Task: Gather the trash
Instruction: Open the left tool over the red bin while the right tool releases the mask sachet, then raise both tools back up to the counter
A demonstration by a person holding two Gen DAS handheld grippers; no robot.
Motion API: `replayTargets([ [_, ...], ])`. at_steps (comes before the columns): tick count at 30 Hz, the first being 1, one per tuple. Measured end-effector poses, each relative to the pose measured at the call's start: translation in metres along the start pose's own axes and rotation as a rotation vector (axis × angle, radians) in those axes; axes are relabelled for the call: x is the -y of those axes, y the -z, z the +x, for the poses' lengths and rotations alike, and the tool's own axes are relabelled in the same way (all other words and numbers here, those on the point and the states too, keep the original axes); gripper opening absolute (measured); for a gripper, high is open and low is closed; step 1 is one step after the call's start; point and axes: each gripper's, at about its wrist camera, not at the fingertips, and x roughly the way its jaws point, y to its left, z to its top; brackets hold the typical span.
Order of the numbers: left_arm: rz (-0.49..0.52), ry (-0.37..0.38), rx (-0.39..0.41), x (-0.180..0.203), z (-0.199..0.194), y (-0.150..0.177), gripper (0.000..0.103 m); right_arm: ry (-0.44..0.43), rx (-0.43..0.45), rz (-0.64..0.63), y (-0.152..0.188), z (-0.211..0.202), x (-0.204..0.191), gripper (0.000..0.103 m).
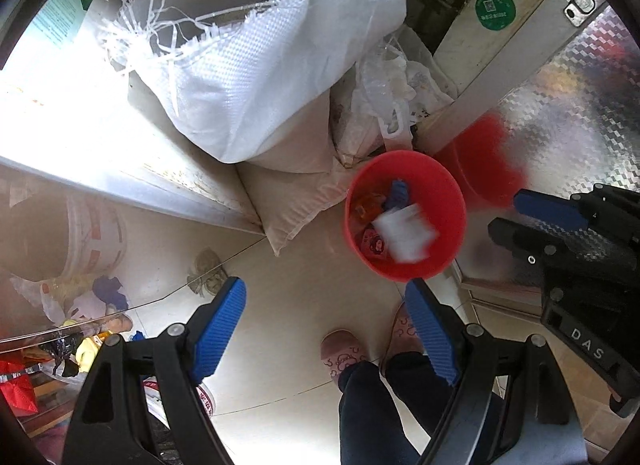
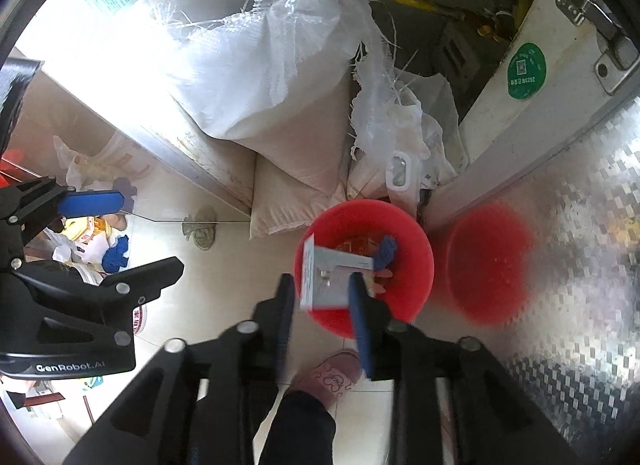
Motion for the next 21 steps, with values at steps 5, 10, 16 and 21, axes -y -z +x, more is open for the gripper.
replayTargets([
  [5, 0.002, 0.001, 0.018, 0.000, -0.014, 0.002, 0.081, 0.012, 0.005, 0.014, 0.003, -0.013, -0.003, 0.027],
  [10, 0.018, 0.004, 0.038, 0.002, -0.039, 0.007, 0.081, 0.016, 0.016, 0.041, 0.007, -0.037, -0.007, 0.027],
  [16, -0.001, 0.034, 0.047, 0.003, -0.086, 0.016, 0.081, 0.031, 0.038, 0.094, 0.017, -0.082, -0.014, 0.027],
  [21, 0.034, 0.027, 0.099, 0.011, -0.143, 0.023, 0.081, 0.019, 0.059, 0.147, 0.023, -0.132, -0.021, 0.028],
])
